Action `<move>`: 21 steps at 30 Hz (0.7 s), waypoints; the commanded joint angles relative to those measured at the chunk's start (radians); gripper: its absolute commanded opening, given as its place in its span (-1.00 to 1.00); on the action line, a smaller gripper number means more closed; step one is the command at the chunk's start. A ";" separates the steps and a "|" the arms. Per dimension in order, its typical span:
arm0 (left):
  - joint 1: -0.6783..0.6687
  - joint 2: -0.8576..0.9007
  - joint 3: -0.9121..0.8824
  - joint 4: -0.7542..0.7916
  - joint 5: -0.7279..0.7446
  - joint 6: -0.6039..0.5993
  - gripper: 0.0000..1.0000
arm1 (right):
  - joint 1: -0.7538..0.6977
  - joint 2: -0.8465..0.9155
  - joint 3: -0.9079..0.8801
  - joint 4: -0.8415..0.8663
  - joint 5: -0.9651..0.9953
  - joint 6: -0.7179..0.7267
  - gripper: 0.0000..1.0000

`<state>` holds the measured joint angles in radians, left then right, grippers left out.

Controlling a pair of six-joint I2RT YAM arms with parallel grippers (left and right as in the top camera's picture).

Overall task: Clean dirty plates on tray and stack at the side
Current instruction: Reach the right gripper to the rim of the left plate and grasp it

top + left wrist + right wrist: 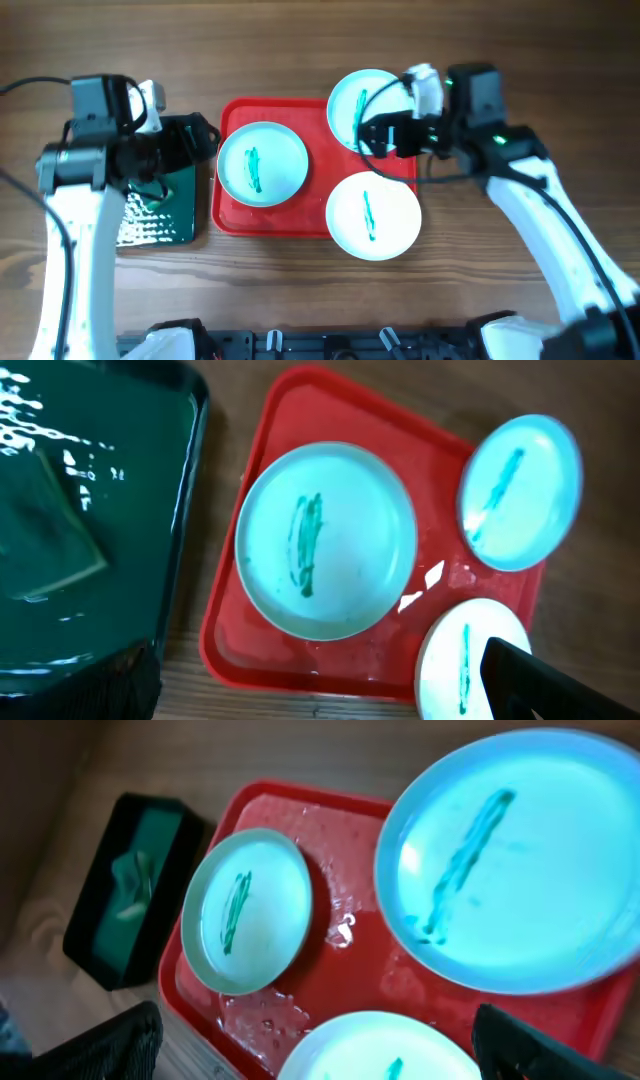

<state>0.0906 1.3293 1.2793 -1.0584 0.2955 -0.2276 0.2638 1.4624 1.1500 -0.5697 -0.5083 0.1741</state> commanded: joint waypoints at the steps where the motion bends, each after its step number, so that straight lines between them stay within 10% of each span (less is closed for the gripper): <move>1: -0.004 0.140 0.017 0.010 0.030 -0.051 1.00 | 0.028 0.131 0.037 0.093 -0.077 0.130 0.99; 6: 0.002 0.244 0.017 0.028 -0.037 -0.063 0.77 | 0.107 0.254 0.058 0.253 0.016 0.214 0.53; 13: 0.114 0.244 0.017 -0.084 -0.414 -0.301 0.70 | 0.314 0.441 0.251 0.072 0.351 0.174 0.38; 17: 0.145 0.244 0.017 -0.090 -0.528 -0.312 0.11 | 0.345 0.537 0.251 0.080 0.352 0.167 0.26; 21: 0.165 0.271 0.016 -0.084 -0.532 -0.304 0.20 | 0.365 0.597 0.251 0.087 0.358 0.245 -0.01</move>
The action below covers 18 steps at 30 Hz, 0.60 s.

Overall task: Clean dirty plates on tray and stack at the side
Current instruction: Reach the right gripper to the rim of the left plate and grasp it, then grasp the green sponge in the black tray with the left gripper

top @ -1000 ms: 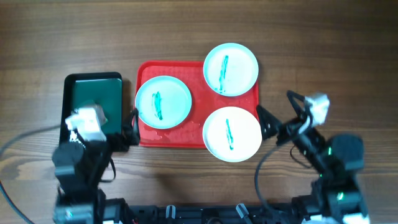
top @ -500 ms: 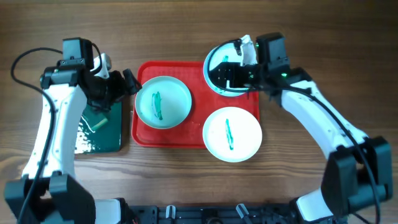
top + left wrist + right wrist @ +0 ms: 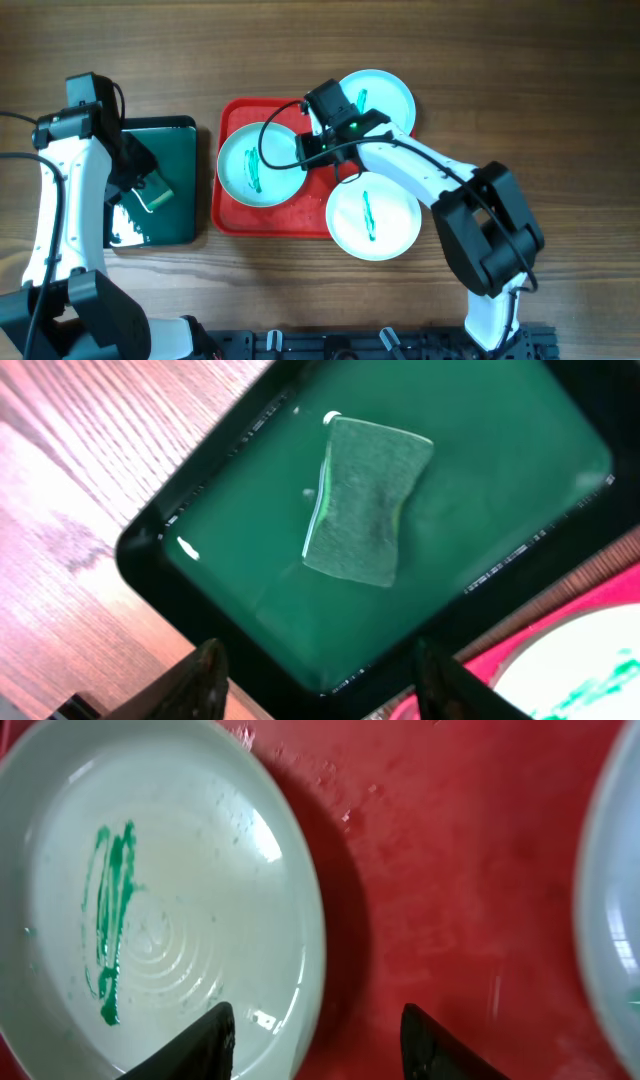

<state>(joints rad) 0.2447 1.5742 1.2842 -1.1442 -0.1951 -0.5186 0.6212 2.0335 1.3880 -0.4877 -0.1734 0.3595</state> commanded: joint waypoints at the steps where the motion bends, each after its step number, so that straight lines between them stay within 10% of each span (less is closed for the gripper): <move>1: 0.011 0.035 0.009 0.002 -0.042 -0.013 0.28 | 0.008 0.033 0.013 0.009 0.024 0.064 -0.08; 11: 0.011 0.091 0.008 0.014 -0.042 -0.014 0.40 | 0.008 0.116 0.013 0.039 0.019 0.220 -0.74; 18: 0.011 0.109 -0.026 0.066 -0.042 -0.008 0.03 | 0.008 0.116 0.013 0.039 0.015 0.216 -0.91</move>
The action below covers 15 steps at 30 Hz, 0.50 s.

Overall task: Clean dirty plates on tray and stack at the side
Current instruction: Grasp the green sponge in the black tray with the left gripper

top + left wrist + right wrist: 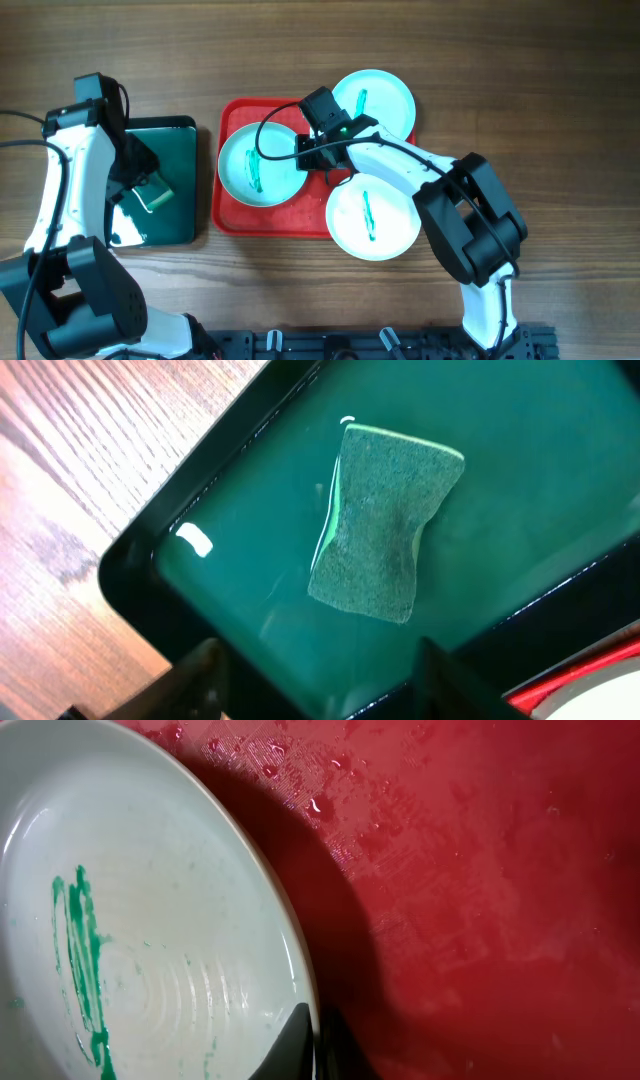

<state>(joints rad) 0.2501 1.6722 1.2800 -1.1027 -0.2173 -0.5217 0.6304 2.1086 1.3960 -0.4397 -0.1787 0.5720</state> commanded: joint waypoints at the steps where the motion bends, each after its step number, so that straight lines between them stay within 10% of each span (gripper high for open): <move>1: 0.005 0.011 -0.034 0.049 -0.019 0.023 -0.13 | -0.001 0.041 0.005 -0.010 0.016 0.003 -0.91; 15: 0.005 0.011 -0.355 0.546 0.019 0.148 -0.24 | -0.001 0.041 0.005 -0.008 -0.003 -0.008 -0.92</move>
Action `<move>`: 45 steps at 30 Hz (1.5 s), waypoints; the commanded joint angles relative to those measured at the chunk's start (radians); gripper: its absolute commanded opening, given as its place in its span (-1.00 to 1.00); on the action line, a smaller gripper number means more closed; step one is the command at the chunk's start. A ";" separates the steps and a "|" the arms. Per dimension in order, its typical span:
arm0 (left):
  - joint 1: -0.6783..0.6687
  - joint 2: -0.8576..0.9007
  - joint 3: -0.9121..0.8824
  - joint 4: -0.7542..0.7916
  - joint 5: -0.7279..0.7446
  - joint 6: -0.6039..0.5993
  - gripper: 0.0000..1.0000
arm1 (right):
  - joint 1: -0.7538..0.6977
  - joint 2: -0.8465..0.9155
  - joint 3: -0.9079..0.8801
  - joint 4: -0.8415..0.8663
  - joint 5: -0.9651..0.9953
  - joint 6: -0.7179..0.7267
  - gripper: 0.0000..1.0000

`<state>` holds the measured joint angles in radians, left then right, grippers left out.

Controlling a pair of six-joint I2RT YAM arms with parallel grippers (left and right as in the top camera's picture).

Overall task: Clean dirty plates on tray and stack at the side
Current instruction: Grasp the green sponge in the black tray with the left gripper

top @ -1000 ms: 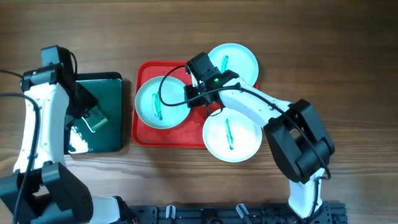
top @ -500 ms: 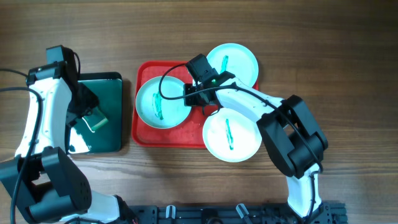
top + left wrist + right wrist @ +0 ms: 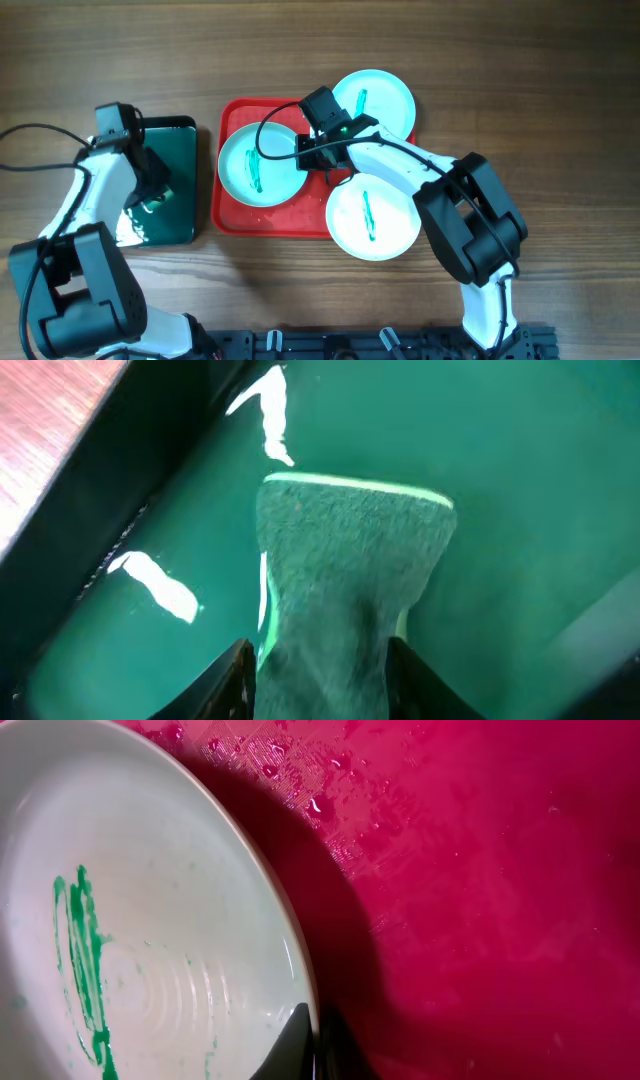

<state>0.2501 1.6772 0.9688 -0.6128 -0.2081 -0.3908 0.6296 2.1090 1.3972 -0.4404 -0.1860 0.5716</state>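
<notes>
Three white plates with green smears sit on a red tray (image 3: 235, 215): one at the left (image 3: 255, 165), one at the back right (image 3: 375, 100), one at the front right (image 3: 372, 215) hanging over the tray's edge. My right gripper (image 3: 312, 160) is shut on the left plate's right rim (image 3: 150, 950), one finger inside and one outside (image 3: 315, 1045). A green sponge (image 3: 350, 580) lies in the water-filled dark green tub (image 3: 175, 140). My left gripper (image 3: 152, 188) is down in the tub, jaws pressed against the sponge's two sides (image 3: 320, 680).
The tub stands on the wooden table just left of the tray. The tray's red floor (image 3: 480, 870) is wet, with droplets beside the held plate. Bare wood lies behind, in front and to the right of the tray.
My left gripper has dropped lower into the tub and its jaws have narrowed onto the sponge. The right gripper still pinches the plate's rim in the same spot.
Both grippers first hung open and high, left near the tub, right over the back right plate. Then the left was open above the sponge and the right open at the left plate's rim. The right then shut on that rim, and now the left grips the sponge.
</notes>
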 commanded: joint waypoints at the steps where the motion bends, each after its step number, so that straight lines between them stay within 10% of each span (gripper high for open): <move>1: 0.005 0.006 -0.062 0.095 0.010 0.017 -0.25 | 0.000 0.040 0.003 -0.006 0.004 -0.008 -0.91; 5: 0.005 0.006 -0.072 0.139 0.009 0.017 -0.53 | 0.000 0.040 0.003 -0.006 0.001 -0.008 -0.91; 23: 0.005 0.160 -0.073 0.153 0.042 -0.064 -0.51 | 0.000 0.040 0.003 -0.007 0.001 -0.008 -0.91; 26: 0.005 0.194 -0.073 0.150 0.061 -0.066 -0.92 | -0.001 0.040 0.003 -0.005 -0.007 -0.015 -0.91; 32: 0.005 0.136 -0.003 0.090 0.196 -0.051 -0.92 | -0.005 0.022 0.006 -0.026 -0.007 -0.051 -0.91; 39: -0.014 -0.016 0.326 -0.303 0.386 0.232 -0.92 | -0.023 -0.018 0.006 -0.051 -0.102 -0.153 -0.91; 45: -0.159 -0.005 0.325 -0.341 0.428 0.334 -0.92 | -0.075 -0.018 0.005 -0.086 -0.183 -0.190 -0.91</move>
<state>0.1406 1.6558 1.2869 -0.9546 0.1879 -0.1307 0.5632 2.1044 1.4014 -0.5262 -0.3244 0.4133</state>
